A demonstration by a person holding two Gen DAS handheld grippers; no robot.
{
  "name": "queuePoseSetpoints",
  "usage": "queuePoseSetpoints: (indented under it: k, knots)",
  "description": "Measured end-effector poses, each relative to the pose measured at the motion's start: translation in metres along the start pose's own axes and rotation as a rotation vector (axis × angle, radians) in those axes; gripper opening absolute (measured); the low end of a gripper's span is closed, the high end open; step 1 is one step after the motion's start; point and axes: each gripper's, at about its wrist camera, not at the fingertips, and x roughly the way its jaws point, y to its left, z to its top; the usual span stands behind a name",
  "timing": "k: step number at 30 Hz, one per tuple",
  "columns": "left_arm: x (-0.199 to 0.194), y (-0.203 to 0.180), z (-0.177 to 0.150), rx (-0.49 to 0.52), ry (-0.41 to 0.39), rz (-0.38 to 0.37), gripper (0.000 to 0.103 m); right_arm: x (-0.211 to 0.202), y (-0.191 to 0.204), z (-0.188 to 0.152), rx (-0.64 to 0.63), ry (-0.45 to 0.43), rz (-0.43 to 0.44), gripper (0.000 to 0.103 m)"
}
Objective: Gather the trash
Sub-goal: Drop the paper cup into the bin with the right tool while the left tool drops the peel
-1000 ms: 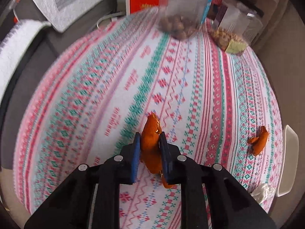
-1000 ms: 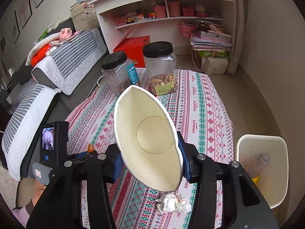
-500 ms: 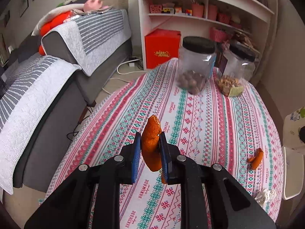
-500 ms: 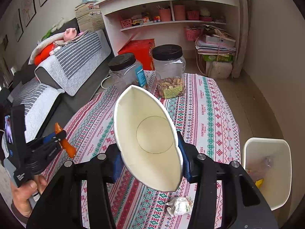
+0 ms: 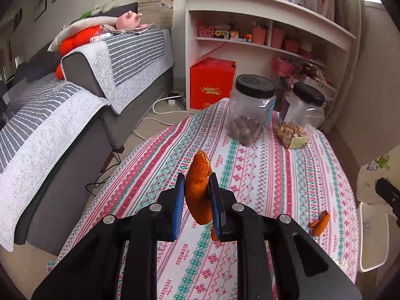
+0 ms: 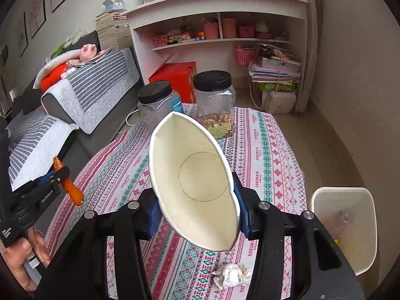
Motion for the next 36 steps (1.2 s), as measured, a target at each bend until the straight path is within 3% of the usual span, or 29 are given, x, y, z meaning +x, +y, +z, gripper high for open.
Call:
queuePoseSetpoints:
  k: [9,17,26,36]
  knots:
    - [-0.022,-0.042,0.004,0.031,-0.058,-0.083,0.02,-0.014,-0.033,0.001,0.048,-0.026,-0.041,0.046]
    - [-0.028,-0.076,0.001,0.047,-0.052,-0.145,0.02,-0.03,-0.064,0.001,0.098,-0.049,-0.092,0.047]
    - [-0.032,-0.117,-0.008,0.085,-0.045,-0.199,0.02,-0.049,-0.124,-0.001,0.207,-0.062,-0.185,0.047]
    - [-0.04,-0.174,-0.02,0.13,-0.027,-0.287,0.02,-0.069,-0.193,-0.018,0.32,-0.011,-0.319,0.048]
